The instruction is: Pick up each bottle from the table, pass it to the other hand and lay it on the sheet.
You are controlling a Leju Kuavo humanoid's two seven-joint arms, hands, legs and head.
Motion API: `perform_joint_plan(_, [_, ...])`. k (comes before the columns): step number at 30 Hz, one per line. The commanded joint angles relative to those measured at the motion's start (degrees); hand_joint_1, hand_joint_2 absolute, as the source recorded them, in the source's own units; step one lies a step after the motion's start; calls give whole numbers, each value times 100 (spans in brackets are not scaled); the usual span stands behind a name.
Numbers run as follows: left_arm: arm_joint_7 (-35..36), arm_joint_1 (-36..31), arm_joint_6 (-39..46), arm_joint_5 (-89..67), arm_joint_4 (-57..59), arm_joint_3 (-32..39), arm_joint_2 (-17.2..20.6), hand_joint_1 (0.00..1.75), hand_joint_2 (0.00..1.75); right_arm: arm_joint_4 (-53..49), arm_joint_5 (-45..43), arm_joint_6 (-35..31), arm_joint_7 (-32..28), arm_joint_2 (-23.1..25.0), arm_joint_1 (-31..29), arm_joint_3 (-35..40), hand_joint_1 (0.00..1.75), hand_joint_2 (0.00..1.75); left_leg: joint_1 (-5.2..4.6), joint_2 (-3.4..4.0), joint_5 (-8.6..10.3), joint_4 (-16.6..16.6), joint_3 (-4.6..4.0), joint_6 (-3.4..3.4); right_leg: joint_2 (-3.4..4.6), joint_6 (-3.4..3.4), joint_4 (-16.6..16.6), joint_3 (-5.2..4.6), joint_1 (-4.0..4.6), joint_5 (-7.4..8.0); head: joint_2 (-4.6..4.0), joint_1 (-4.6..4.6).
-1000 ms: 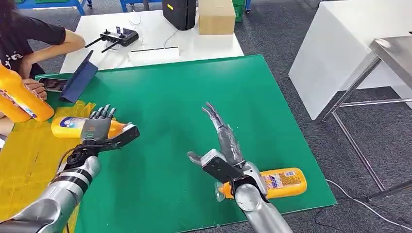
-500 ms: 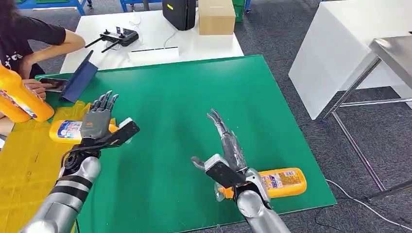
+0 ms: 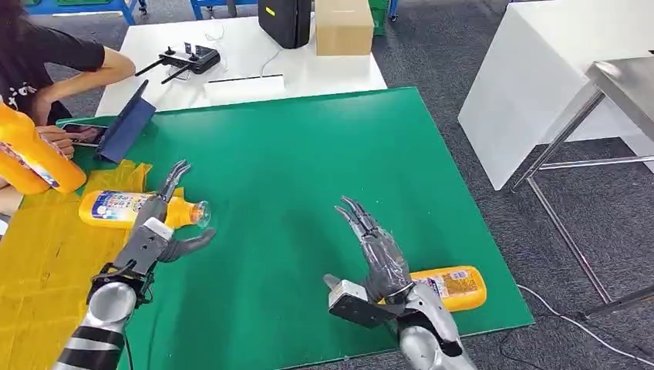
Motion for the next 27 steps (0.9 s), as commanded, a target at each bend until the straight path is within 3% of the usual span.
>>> perform_joint_plan(1, [-189, -12, -317, 607, 163, 299, -261, 0, 175, -384, -1114, 945, -493, -795, 26, 360, 0, 175, 12, -22, -6, 5, 14, -9, 6, -3, -2, 19, 8, -5, 0, 0])
perform_joint_plan(5, [-386, 81, -592, 1245, 294, 464, -319, 0, 175, -769, -1025, 931, -626, -1268, 454, 215, 0, 175, 9, -37, -5, -3, 21, -5, -13, 1, -9, 30, 6, -9, 0, -2])
perform_joint_plan(10, [-311, 86, -762, 1524, 372, 398, -422, 0, 175, -1033, -818, 1019, -568, -1781, 512, 156, 0, 175, -3, -16, -2, -3, 10, 0, -5, 3, -1, 13, -5, -5, 0, -2])
perform_joint_plan(16, [-312, 68, -775, 1785, 475, 381, -539, 0, 175, -1078, -169, 933, -289, -2416, 825, -81, 0, 175, 0, -42, -8, 1, 19, -2, -17, 2, -7, 30, -3, -11, 0, -2])
perform_joint_plan(17, [-300, 111, -748, 1827, 433, 394, -541, 0, 175, -1030, 318, 675, -1, -2467, 916, -219, 0, 175, -1, -39, -7, 0, 16, 0, -16, 2, -8, 27, -4, -9, 0, 0])
perform_joint_plan(27, [-253, 319, -733, 2003, 315, 557, -545, 0, 175, -876, 726, 473, 278, -2455, 1020, -330, 0, 175, 0, -17, -8, -5, 18, -2, 1, -1, -9, 21, -4, -5, 0, -2])
